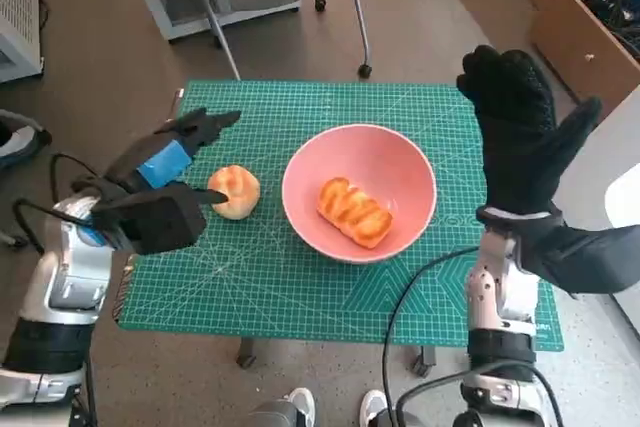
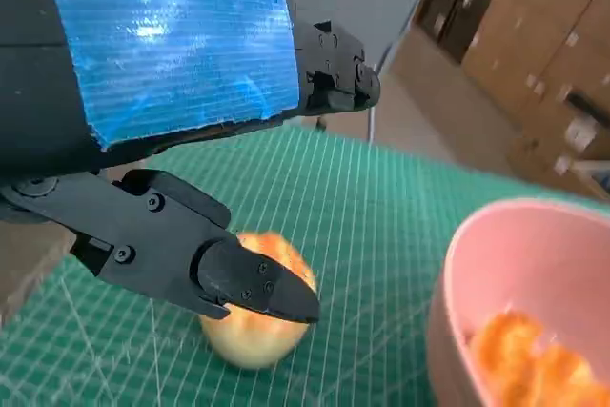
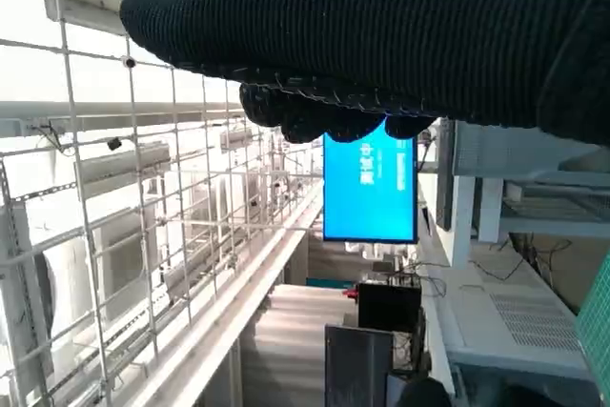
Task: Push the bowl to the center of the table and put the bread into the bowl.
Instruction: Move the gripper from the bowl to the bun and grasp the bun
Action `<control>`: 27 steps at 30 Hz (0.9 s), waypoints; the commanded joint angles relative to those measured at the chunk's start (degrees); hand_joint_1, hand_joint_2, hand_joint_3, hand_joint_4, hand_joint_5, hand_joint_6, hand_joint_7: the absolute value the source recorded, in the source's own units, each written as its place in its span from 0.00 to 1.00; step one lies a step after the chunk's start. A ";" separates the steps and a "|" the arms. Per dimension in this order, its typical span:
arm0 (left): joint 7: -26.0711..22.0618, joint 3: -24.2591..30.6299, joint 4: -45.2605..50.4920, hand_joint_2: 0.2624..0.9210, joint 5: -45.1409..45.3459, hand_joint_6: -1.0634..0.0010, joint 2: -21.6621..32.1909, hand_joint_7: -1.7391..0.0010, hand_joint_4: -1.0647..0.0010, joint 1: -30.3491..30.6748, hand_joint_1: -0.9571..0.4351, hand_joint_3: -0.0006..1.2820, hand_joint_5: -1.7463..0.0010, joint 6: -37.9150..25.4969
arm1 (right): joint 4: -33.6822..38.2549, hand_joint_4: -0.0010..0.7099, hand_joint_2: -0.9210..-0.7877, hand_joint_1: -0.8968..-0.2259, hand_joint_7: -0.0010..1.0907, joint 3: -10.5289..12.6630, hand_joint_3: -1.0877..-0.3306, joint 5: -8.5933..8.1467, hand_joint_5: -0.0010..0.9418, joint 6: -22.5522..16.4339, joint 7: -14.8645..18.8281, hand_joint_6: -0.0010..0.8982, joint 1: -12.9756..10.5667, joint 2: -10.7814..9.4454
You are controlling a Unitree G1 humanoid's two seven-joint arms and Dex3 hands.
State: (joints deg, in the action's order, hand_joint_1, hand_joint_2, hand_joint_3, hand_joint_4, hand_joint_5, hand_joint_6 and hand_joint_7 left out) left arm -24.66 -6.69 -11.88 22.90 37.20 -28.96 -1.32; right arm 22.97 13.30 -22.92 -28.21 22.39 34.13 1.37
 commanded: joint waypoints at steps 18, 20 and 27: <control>-1.46 -10.30 -20.29 0.84 5.46 0.80 -4.83 0.98 0.96 -9.86 0.50 0.00 1.00 -1.43 | -0.29 0.51 0.00 0.60 0.50 0.76 0.65 -0.52 0.00 0.17 -0.19 0.15 -1.24 0.18; -1.68 -11.67 -21.80 0.84 6.51 0.80 -5.55 0.98 0.96 -10.50 0.51 0.00 1.00 -2.22 | -0.34 0.52 0.00 0.60 0.50 0.81 0.65 -0.50 0.00 0.23 -0.34 0.16 -1.28 0.16; -1.07 -15.48 -28.92 0.84 9.56 0.79 -8.02 0.98 0.95 -13.32 0.53 0.00 1.00 -2.68 | -0.41 0.52 0.00 0.60 0.51 0.78 0.65 -0.25 0.00 -0.19 -0.40 0.16 -1.41 0.10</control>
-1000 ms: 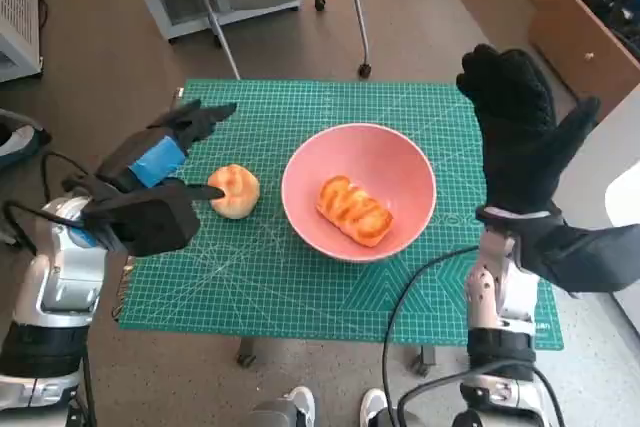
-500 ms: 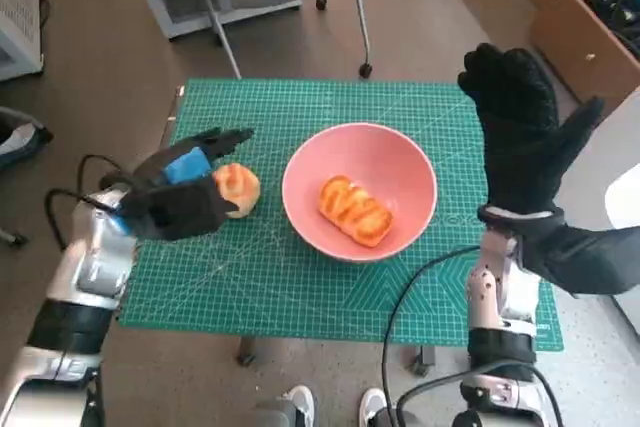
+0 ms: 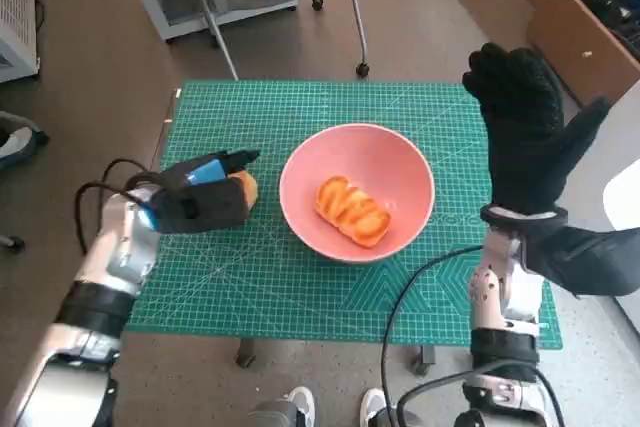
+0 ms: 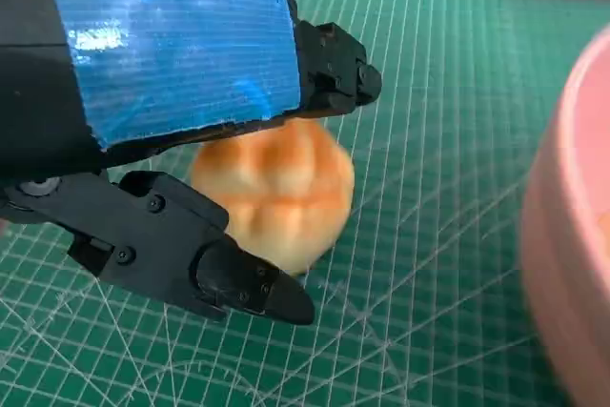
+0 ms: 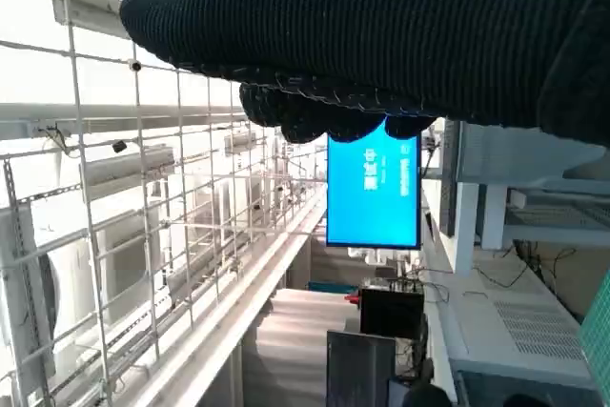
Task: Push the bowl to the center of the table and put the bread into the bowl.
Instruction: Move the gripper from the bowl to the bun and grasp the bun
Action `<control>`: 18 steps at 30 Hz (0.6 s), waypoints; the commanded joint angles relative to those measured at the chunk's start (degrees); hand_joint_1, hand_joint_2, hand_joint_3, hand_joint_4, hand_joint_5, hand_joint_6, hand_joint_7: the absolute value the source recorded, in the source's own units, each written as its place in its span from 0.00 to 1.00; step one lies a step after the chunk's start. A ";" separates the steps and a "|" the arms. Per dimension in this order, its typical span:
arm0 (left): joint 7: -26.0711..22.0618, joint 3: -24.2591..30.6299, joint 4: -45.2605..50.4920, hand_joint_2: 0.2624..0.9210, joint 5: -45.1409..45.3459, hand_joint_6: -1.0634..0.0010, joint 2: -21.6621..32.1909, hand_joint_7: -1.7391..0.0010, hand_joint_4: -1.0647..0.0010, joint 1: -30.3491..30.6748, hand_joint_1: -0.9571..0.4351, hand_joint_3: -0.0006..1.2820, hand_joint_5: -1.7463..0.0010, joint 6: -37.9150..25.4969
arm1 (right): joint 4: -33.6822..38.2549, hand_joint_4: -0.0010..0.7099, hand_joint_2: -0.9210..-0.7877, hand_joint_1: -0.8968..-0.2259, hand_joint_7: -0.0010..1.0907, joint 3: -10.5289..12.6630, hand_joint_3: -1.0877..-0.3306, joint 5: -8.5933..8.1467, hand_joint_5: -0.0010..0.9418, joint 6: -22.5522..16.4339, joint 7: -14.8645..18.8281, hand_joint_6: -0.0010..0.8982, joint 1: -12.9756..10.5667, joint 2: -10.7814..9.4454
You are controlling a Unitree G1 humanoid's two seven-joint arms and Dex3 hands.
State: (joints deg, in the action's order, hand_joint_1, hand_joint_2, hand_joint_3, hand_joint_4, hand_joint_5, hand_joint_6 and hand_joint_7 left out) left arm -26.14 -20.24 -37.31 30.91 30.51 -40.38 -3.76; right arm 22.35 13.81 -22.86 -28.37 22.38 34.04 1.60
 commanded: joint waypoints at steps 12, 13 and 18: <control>3.84 -6.64 -11.37 0.94 6.02 0.39 -2.22 0.79 0.41 -4.80 0.60 0.03 0.94 2.94 | -0.50 0.52 0.00 0.60 0.51 0.24 0.65 -0.59 0.00 -0.36 -0.48 0.16 -1.89 -0.39; 3.99 -6.79 -11.31 0.96 6.23 0.41 -2.02 0.61 0.41 -4.95 0.63 0.04 0.72 3.31 | -0.55 0.52 0.00 0.61 0.51 0.24 0.65 -0.58 0.00 -0.34 -0.50 0.16 -1.93 -0.41; 4.18 -5.58 -5.99 0.99 5.61 0.40 0.12 0.40 0.41 -4.16 0.68 0.07 0.35 4.29 | -1.00 0.52 0.00 0.61 0.51 0.14 0.65 -0.94 0.00 -0.09 -0.38 0.16 -2.23 -0.61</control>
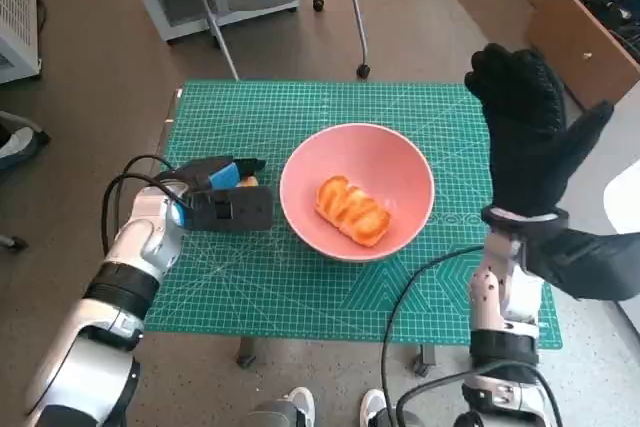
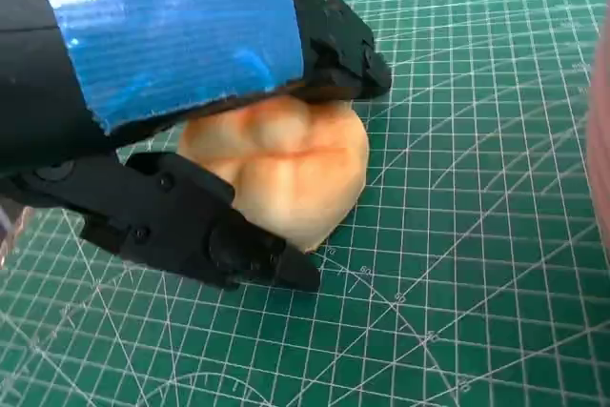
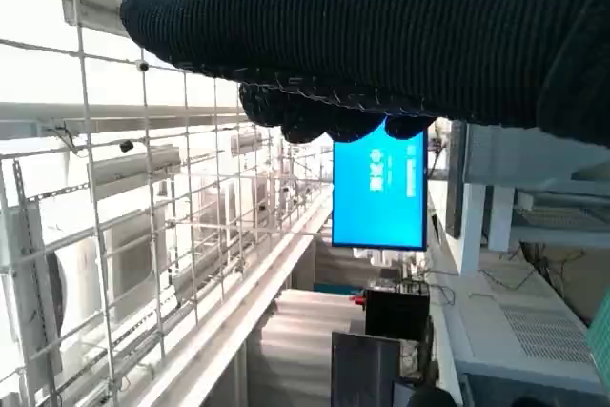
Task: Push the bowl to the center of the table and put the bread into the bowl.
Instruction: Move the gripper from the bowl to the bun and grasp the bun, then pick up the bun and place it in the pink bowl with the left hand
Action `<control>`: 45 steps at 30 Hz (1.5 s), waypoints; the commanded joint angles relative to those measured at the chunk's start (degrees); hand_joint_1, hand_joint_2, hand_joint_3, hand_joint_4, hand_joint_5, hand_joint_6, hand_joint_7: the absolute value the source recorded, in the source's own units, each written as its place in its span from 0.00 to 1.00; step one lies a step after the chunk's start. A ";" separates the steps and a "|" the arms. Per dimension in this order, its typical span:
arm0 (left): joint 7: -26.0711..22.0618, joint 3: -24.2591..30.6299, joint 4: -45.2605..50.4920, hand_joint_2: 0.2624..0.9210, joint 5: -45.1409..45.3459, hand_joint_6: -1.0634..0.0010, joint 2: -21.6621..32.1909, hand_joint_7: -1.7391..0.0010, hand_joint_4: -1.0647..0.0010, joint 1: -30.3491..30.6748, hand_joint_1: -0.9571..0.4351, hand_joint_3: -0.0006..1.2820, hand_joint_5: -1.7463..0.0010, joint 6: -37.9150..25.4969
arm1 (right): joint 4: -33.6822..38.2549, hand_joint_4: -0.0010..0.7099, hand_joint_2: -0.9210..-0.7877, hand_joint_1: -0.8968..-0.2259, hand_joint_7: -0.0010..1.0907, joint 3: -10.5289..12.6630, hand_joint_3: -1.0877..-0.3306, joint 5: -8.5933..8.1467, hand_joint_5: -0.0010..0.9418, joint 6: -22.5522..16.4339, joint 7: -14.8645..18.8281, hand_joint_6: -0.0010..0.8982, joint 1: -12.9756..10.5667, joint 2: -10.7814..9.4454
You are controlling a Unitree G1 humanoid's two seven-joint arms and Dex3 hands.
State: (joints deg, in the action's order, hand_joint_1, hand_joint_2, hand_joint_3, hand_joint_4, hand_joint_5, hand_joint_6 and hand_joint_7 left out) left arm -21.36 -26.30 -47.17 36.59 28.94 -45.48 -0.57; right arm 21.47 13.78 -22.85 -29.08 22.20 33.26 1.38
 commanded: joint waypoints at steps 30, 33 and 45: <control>3.33 17.98 53.15 0.98 -12.78 0.39 -1.80 0.36 0.31 12.33 0.69 0.05 0.34 -2.37 | 0.27 0.53 0.00 0.63 0.50 -0.73 0.66 -0.65 0.01 0.70 0.00 0.16 -1.82 -0.73; 3.43 17.18 54.83 0.98 -13.01 0.37 -3.38 0.37 0.30 12.44 0.69 0.04 0.34 -2.14 | 0.18 0.53 0.00 0.63 0.50 -0.85 0.66 -0.60 0.01 0.75 0.07 0.16 -1.97 -0.67; 9.18 11.85 47.92 0.99 -13.57 0.46 -10.85 0.30 0.46 14.55 0.64 0.11 0.33 10.22 | -0.83 0.53 0.00 0.63 0.49 -0.76 0.66 -0.63 0.00 1.17 -0.29 0.16 -2.58 -0.27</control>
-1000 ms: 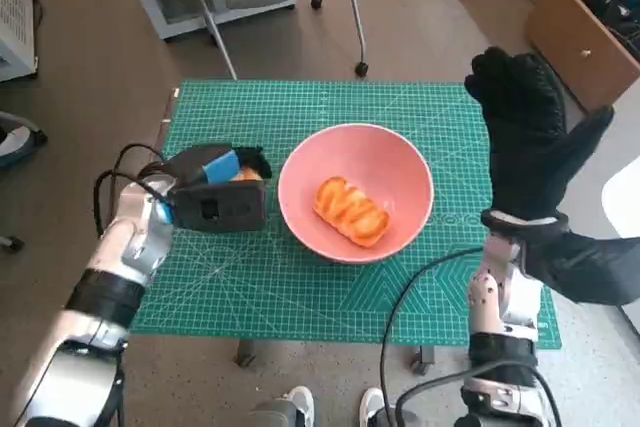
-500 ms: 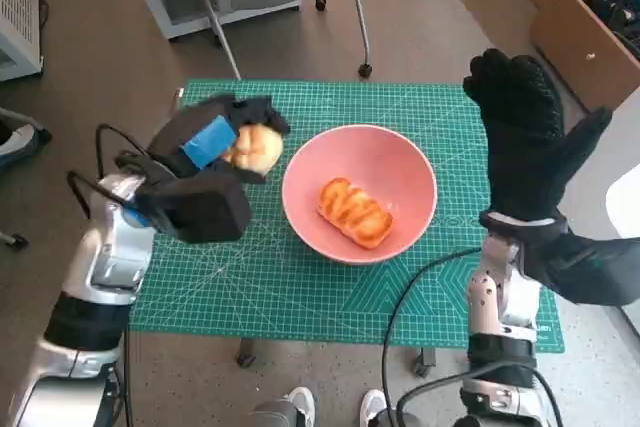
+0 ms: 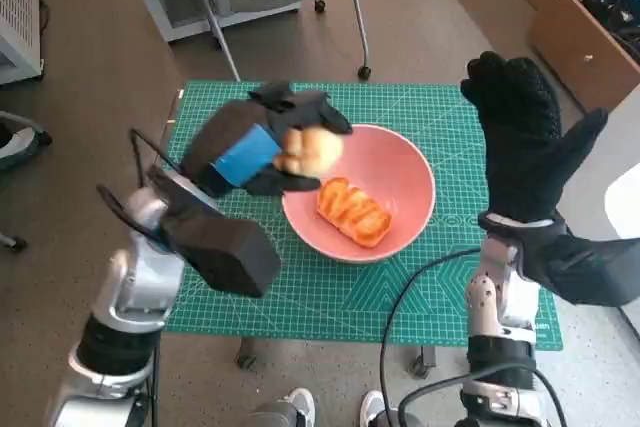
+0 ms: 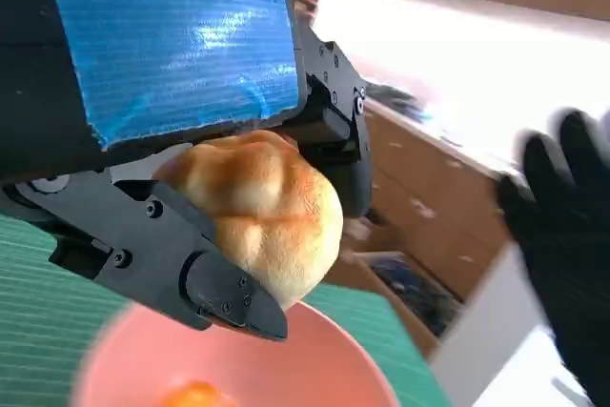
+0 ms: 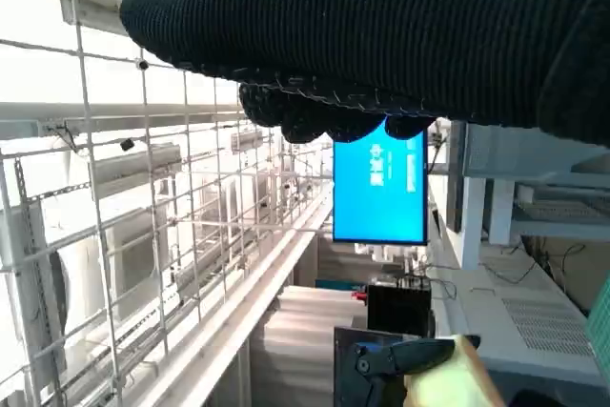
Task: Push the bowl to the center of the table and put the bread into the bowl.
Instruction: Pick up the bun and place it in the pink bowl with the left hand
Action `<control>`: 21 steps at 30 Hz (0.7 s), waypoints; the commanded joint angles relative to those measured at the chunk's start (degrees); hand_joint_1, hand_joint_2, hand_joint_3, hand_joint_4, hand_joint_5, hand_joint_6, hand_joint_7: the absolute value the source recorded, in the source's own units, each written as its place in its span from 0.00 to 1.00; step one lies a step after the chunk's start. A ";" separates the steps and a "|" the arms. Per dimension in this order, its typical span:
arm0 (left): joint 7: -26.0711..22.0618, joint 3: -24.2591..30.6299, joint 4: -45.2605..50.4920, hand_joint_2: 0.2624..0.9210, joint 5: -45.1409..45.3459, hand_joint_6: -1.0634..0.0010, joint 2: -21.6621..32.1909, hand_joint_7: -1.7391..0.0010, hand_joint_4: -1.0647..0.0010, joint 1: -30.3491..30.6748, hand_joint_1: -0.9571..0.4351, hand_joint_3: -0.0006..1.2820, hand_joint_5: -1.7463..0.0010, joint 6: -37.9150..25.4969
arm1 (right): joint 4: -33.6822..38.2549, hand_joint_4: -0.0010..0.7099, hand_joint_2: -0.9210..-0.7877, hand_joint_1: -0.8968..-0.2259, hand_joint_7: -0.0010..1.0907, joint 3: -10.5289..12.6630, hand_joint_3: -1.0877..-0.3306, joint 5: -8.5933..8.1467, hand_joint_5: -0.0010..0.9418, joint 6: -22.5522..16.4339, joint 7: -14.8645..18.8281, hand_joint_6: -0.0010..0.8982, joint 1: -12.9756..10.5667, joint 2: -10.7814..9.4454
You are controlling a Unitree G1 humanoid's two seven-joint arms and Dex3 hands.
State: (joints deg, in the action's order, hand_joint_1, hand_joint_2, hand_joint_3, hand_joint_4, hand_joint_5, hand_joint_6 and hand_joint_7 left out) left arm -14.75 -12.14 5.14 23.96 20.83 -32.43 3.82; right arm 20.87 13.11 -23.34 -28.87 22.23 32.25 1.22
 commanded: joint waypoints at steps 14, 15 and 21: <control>-2.49 -4.70 -8.01 0.97 0.10 0.93 -3.21 0.77 0.92 0.91 0.35 0.03 0.99 5.80 | -2.68 0.55 0.00 0.63 0.49 0.32 0.65 0.22 0.01 1.55 -1.59 0.17 -2.82 0.23; -2.83 -4.73 -8.00 0.97 0.18 0.94 -3.11 0.77 0.93 0.84 0.34 0.03 0.99 5.52 | -2.73 0.55 0.00 0.63 0.49 0.31 0.65 0.30 0.01 1.48 -1.68 0.17 -2.86 0.25; -3.68 -4.66 -8.12 0.98 0.29 0.95 -3.01 0.78 0.96 0.54 0.32 0.02 1.00 4.82 | -3.10 0.55 0.00 0.63 0.49 0.27 0.65 0.52 0.01 1.50 -2.19 0.17 -3.08 0.33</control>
State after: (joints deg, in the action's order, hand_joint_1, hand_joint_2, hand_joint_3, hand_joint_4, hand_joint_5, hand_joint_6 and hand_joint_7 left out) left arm -17.80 -16.69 -3.48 24.21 17.61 -31.13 8.98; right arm 17.90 13.39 -23.10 -28.21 20.80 30.57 1.50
